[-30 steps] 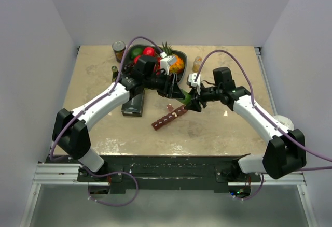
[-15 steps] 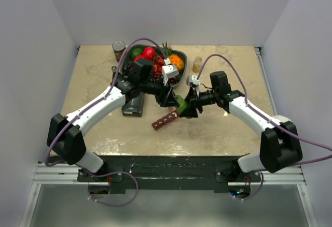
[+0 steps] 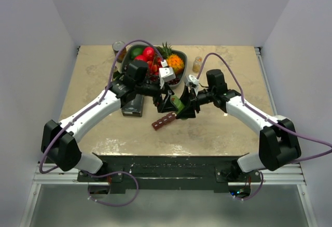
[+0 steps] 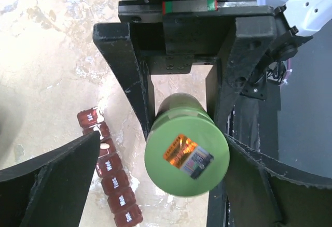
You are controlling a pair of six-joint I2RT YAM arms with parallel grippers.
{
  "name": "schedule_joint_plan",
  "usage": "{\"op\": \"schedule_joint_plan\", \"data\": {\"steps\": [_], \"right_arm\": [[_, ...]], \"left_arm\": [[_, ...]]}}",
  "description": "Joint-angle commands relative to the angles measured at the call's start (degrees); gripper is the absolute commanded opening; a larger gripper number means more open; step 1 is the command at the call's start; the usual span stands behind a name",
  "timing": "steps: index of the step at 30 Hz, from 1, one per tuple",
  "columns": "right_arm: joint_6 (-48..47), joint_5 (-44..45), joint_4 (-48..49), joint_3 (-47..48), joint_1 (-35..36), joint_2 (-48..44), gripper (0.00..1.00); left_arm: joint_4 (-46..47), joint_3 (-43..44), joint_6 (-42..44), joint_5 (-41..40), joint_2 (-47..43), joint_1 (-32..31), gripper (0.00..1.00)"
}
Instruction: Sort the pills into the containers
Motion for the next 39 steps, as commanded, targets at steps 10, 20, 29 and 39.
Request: {"op": "schedule_joint_plan", "data": {"steps": [10,20,29,39], "right_arm": [[-8.67,2.00,-6.32,4.27,0.03,-2.32,0.00],[-9.11,4.64,-6.68,4.36,0.03,-2.41,0.00],[-9.11,5.17,-6.68,4.36,0.03,-2.23,0.00],[-9.11,5.61,-6.68,4.45,0.03,-2.23,0.00]], "left_arm": [[11.01,-7.78,-14.62,-4.26,-15.34,2.59,0.99],[-0.82,1.08,-18.51,-20.96,-8.51,-3.73,0.99],[-8.22,6.54,-18.24,-25.72,-3.58,-5.76,0.82],[-10.68,8.12,-17.01,-21.33,-1.55,-6.20,0.71]]}}
